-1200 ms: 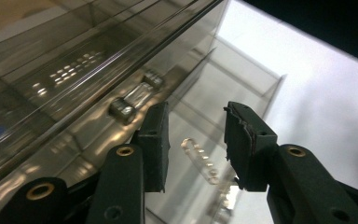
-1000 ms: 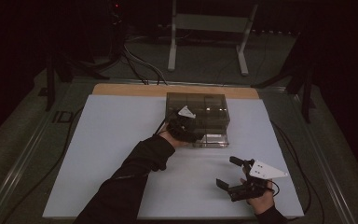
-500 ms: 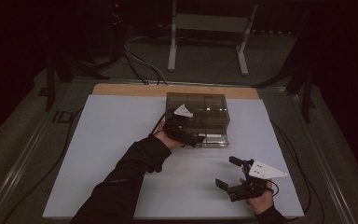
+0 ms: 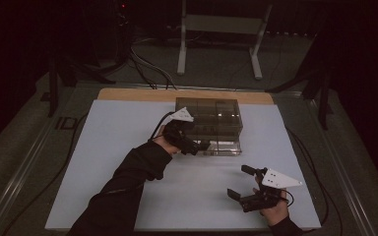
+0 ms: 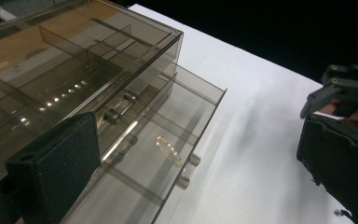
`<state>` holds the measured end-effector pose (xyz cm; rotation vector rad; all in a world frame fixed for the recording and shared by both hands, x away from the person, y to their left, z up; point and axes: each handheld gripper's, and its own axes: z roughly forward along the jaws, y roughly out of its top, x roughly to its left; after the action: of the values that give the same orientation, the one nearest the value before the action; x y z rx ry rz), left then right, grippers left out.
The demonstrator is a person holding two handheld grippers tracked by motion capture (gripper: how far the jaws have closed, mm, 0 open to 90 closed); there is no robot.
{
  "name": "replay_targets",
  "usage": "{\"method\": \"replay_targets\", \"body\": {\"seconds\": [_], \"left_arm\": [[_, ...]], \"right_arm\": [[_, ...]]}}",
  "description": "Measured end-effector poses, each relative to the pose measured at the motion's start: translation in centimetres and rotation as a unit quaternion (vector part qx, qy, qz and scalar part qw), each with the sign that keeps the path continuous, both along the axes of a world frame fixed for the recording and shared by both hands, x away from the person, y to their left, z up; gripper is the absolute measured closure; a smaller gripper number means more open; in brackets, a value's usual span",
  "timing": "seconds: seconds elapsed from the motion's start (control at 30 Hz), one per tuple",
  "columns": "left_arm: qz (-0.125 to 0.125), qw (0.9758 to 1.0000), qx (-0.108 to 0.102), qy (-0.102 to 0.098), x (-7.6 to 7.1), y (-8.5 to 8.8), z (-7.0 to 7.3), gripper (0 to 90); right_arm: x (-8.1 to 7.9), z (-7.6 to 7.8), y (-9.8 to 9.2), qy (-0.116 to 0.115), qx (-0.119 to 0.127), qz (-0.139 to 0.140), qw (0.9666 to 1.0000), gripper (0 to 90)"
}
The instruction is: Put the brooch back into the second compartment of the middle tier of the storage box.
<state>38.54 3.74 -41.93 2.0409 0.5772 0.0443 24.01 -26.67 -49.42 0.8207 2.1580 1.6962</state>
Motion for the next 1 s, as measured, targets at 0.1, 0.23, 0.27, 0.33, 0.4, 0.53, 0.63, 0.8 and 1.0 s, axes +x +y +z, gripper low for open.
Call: {"method": "replay_targets", "body": {"seconds": [0.1,0.23,0.27,0.33,0.4,0.53,0.63,0.8,1.0], "left_arm": [[0.000,1.0000,0.001,-0.002,-0.2,0.8,0.1,0.1],[0.015,0.9996,0.019,-0.012,-0.5,1.7,0.1,0.0],[0.017,0.9996,0.018,-0.016,-0.6,2.0,0.1,0.1],[0.020,0.9997,0.008,-0.012,-0.6,2.6,0.1,0.1],[0.028,0.9995,0.006,-0.012,-0.7,3.1,0.1,0.1],[0.038,0.9990,0.013,-0.019,-1.0,4.2,-0.1,0.1],[0.041,0.9990,0.004,-0.019,-1.2,5.1,-0.3,0.1],[0.051,0.9984,0.008,-0.023,-1.7,6.5,-0.3,0.1],[0.063,0.9978,0.006,-0.023,-2.3,8.1,-0.5,0.1]], "right_arm": [[0.0,0.0,0.2,-0.001,-0.001,0.003,1.0000,0.0],[0.1,0.0,0.3,0.000,-0.001,0.004,1.0000,0.0],[0.1,0.0,0.3,0.000,-0.003,0.005,1.0000,0.0],[0.1,-0.1,0.3,0.002,-0.004,0.005,1.0000,0.0],[0.1,0.0,0.3,-0.001,-0.001,0.004,1.0000,0.0],[0.1,-0.1,0.3,0.001,-0.003,0.005,1.0000,0.0],[0.1,0.0,0.3,0.000,-0.002,0.004,1.0000,0.0],[0.1,0.0,0.4,0.000,-0.002,0.004,1.0000,0.0],[0.2,0.0,0.5,0.001,-0.001,0.004,1.0000,0.0]]}}
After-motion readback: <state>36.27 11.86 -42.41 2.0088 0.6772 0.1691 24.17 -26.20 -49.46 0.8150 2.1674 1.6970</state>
